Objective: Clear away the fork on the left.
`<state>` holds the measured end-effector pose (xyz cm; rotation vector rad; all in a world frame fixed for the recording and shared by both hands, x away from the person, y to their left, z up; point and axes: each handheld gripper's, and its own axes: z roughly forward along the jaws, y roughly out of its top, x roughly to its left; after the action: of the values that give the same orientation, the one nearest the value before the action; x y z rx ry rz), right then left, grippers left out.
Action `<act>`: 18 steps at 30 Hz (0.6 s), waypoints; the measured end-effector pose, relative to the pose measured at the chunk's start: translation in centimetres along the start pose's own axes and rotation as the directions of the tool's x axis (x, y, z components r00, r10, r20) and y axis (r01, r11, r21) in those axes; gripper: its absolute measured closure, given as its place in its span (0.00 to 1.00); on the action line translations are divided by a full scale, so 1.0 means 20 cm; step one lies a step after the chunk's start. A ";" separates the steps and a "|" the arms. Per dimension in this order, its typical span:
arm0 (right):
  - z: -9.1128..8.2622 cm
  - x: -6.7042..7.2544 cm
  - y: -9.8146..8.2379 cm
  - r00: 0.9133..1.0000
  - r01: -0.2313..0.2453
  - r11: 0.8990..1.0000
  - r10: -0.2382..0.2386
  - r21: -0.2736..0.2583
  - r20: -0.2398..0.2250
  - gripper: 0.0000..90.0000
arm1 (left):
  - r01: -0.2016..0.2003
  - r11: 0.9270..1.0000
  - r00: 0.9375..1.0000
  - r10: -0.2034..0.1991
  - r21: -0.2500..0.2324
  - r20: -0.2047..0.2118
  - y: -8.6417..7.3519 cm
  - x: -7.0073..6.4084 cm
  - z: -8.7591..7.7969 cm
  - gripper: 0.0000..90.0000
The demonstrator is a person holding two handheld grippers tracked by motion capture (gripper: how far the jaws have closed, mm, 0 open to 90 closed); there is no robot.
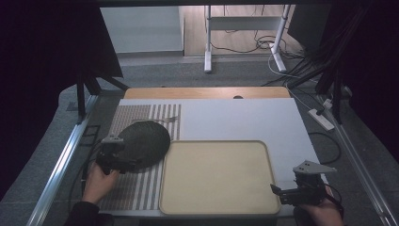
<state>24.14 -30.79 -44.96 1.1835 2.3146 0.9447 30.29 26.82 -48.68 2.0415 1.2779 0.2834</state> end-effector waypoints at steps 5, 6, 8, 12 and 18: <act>0.00 0.00 0.00 1.000 0.001 1.000 -0.001 0.001 -0.001 0.00 | 0.004 1.000 1.000 -0.004 0.005 -0.009 0.06 0.05 0.05 0.00; 0.00 0.00 0.00 1.000 0.001 1.000 -0.001 0.002 -0.001 0.00 | 0.006 1.000 1.000 -0.006 0.007 -0.007 0.07 0.06 0.06 0.00; 0.00 0.00 0.00 1.000 0.001 1.000 -0.001 0.002 -0.001 0.00 | 0.010 1.000 1.000 -0.010 0.007 -0.009 0.09 0.07 0.07 0.00; 0.00 0.00 0.00 1.000 0.001 1.000 -0.001 0.002 -0.001 0.00 | 0.014 1.000 1.000 -0.014 0.018 -0.019 0.13 0.11 0.11 0.00; 0.00 0.00 0.00 1.000 0.001 1.000 -0.001 0.004 -0.003 0.00 | 0.037 0.999 0.998 -0.036 0.030 -0.043 0.19 0.17 0.16 0.00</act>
<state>24.20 -30.80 -44.99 1.1826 2.3199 0.9424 36.30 27.28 -49.00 2.0455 1.3520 0.2934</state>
